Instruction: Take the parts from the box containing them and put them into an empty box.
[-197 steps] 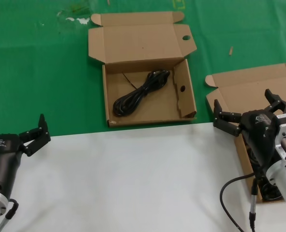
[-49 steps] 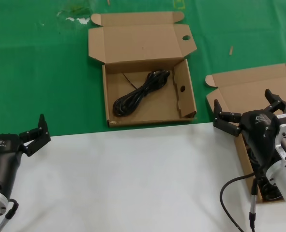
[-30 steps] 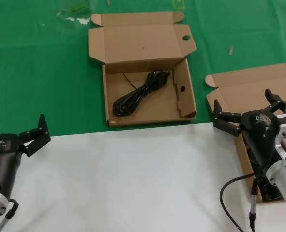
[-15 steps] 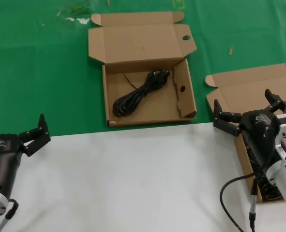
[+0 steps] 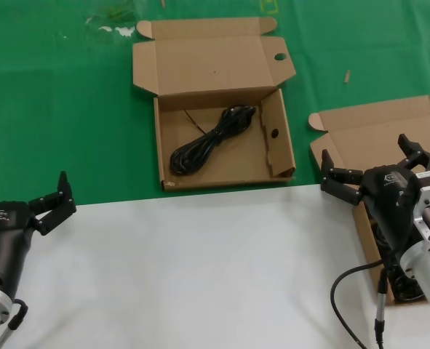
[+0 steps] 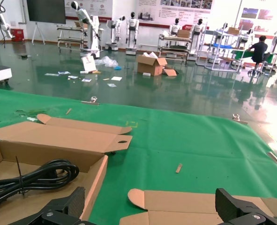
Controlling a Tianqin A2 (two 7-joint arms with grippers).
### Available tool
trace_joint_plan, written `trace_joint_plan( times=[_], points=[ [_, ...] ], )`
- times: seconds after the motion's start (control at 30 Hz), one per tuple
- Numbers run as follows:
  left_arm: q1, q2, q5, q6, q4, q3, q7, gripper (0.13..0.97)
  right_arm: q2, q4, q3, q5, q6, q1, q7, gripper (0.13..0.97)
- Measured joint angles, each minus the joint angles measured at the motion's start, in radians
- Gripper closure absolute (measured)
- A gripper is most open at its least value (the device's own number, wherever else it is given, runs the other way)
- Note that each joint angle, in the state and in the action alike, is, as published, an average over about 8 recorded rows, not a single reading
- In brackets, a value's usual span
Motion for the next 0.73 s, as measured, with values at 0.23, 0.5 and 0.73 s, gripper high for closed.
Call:
trace_joint_plan(
  times=[0.23,0.5,0.73],
  points=[
    [0.0,0.0,0.0,0.0,0.0,0.0,0.0,0.132,0.0,0.0,0.0,0.0,0.0,0.0,0.0,0.129],
    [0.0,0.0,0.0,0.0,0.0,0.0,0.0,0.132,0.0,0.0,0.0,0.0,0.0,0.0,0.0,0.129],
    [0.0,0.0,0.0,0.0,0.0,0.0,0.0,0.132,0.0,0.0,0.0,0.0,0.0,0.0,0.0,0.129]
  ],
)
